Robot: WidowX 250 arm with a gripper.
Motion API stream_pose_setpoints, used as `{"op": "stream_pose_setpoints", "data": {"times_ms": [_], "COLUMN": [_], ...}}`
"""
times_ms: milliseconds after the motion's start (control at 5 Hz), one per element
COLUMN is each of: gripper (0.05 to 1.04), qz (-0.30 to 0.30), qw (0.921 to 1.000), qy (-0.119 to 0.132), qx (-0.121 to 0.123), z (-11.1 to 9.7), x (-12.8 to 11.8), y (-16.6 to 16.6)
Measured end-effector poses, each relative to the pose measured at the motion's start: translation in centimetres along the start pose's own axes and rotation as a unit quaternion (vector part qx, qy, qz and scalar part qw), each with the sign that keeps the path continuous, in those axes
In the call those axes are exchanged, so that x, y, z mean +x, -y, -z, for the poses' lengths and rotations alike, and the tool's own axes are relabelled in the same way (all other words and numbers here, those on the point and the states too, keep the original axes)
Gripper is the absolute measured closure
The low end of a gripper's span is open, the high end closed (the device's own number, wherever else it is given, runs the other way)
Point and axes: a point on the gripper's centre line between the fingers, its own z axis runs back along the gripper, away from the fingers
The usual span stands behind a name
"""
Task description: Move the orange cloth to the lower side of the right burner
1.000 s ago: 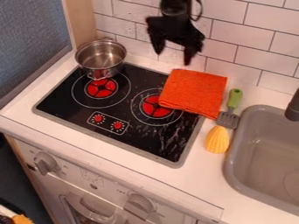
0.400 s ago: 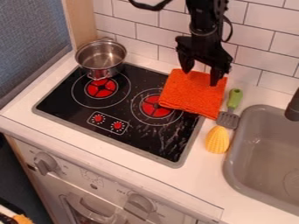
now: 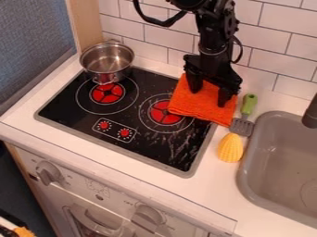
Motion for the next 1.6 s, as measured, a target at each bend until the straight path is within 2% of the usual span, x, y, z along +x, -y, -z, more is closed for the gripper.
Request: {"op": "stream_pose_setpoints", "data": {"times_ms": [200,600,800,1200,1400,1600], "gripper": [0.083,0.083,0.083,0.083,0.083,0.083], "qz": [-0.008,-0.037,-0.043,-0.102,-0.120,-0.124], "qw": [0.9999,0.9991,0.9983,0.9921,0.9900,0.9898], "qy": [-0.009,-0.019,-0.035,-0.062,-0.064,-0.062], "qx": [-0.002,0.004,0.019,0.036,0.035,0.032], "z": [0.4,-0.1,-0.7,-2.3,-2.5,-2.5], "x": [-0.9,-3.7,-5.8,-11.4,-12.7,-12.8], "y": [-0.5,-1.1,-1.5,-2.3,-2.1,-1.9]}}
